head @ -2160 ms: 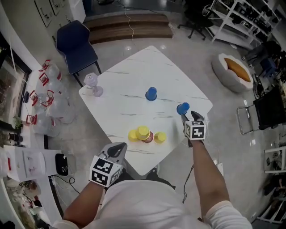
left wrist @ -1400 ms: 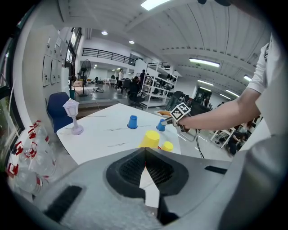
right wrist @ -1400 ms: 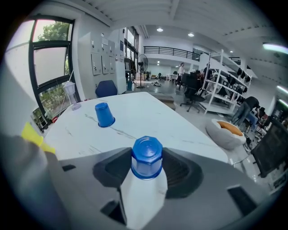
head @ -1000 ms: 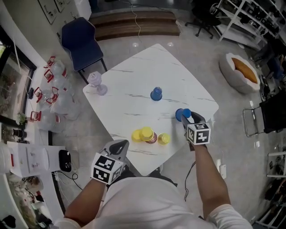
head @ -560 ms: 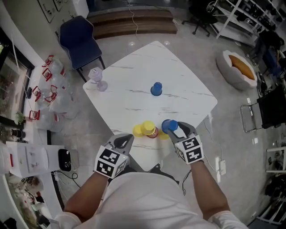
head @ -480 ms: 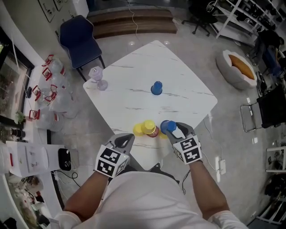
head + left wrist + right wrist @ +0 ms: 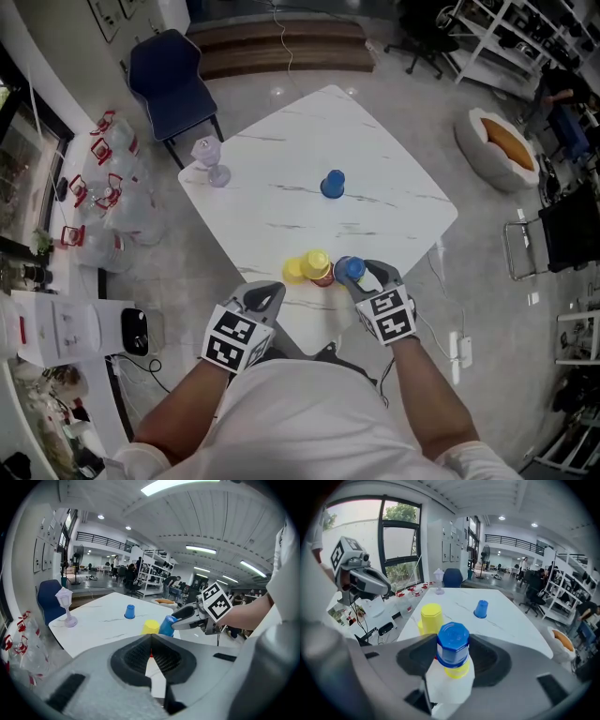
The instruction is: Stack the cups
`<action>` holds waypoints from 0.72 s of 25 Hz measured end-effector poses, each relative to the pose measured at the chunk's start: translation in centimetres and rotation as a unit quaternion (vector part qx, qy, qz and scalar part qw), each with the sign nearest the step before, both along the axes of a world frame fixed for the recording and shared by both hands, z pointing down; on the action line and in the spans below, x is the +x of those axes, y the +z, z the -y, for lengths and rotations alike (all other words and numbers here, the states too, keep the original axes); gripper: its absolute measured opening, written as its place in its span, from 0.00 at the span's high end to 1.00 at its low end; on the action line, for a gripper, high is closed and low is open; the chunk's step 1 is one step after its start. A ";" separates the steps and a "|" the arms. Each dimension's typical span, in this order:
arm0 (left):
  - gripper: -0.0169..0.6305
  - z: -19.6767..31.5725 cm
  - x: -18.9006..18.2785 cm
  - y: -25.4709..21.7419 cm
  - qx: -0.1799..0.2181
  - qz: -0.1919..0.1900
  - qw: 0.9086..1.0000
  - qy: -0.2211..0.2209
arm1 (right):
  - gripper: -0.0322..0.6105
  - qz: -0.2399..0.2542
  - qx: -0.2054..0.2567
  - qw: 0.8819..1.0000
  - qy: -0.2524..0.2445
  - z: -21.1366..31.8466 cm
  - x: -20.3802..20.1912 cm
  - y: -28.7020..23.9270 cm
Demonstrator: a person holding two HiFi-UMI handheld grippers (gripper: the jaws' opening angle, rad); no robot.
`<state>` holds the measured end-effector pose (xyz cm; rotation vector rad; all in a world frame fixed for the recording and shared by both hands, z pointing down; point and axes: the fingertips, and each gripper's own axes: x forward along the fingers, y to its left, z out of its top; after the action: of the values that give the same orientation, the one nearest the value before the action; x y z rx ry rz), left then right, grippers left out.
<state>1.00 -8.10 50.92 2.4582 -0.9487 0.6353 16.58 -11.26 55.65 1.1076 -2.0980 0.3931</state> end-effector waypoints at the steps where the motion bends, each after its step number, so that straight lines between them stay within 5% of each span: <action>1: 0.96 -0.1 0.0 0.0 0.000 0.000 1.000 0.000 | 0.61 -0.001 -0.001 1.000 -0.001 0.0 0.0 0.1; 10: 0.96 -0.1 -0.3 0.3 -0.004 0.005 1.000 -0.006 | 0.52 0.017 0.003 1.000 -0.009 0.0 -0.4 -0.8; 18: 0.96 0.8 -0.5 0.2 -0.001 0.007 1.000 -0.018 | 0.63 0.089 0.072 0.993 0.025 3.4 3.0 -6.6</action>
<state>0.46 -8.92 51.10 2.4332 -0.9955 0.6425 19.60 -14.64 49.00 1.2508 -2.2873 0.3817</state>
